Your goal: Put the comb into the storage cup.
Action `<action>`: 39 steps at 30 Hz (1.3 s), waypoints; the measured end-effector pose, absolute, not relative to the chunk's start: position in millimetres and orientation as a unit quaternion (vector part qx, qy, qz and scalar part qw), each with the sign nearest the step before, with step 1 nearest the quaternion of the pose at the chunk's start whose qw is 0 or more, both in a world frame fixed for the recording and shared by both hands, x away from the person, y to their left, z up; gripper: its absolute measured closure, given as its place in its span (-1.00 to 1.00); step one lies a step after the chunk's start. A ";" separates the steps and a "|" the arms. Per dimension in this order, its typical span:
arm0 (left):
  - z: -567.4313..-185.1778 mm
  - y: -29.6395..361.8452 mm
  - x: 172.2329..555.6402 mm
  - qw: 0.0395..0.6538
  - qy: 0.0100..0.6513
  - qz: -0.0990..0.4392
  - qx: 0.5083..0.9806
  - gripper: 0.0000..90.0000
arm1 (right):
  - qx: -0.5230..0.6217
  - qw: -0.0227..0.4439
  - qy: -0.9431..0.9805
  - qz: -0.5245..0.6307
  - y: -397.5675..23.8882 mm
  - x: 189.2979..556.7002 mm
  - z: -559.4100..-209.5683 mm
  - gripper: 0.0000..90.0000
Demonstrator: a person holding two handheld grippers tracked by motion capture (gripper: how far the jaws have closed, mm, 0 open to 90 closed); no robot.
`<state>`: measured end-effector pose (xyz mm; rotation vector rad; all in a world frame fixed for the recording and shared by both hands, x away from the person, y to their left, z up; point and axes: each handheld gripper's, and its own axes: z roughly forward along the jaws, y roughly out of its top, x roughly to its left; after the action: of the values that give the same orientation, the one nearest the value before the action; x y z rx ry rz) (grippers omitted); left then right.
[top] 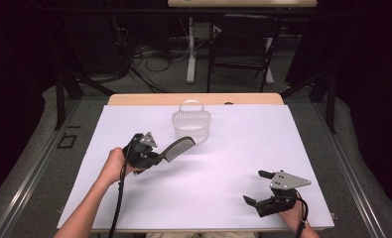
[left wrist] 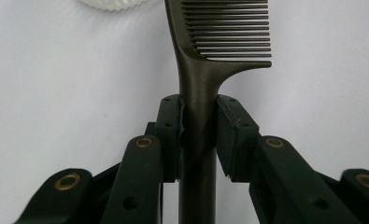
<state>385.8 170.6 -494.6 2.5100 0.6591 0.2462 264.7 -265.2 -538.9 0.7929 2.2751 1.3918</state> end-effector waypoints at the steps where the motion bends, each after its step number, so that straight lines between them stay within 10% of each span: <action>1: -494.6 170.6 385.8 0.264 0.244 0.091 0.929 0.60 | 0.280 0.179 0.804 0.494 -265.0 264.7 -539.0 -1.00; 39: -503.7 186.2 364.6 0.388 0.297 0.135 0.862 0.60 | 0.286 0.180 0.801 0.495 -267.2 265.0 -538.4 -1.00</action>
<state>364.6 186.2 -503.7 2.1917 0.7566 0.3421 265.0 -267.2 -538.4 0.8077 2.2628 1.3973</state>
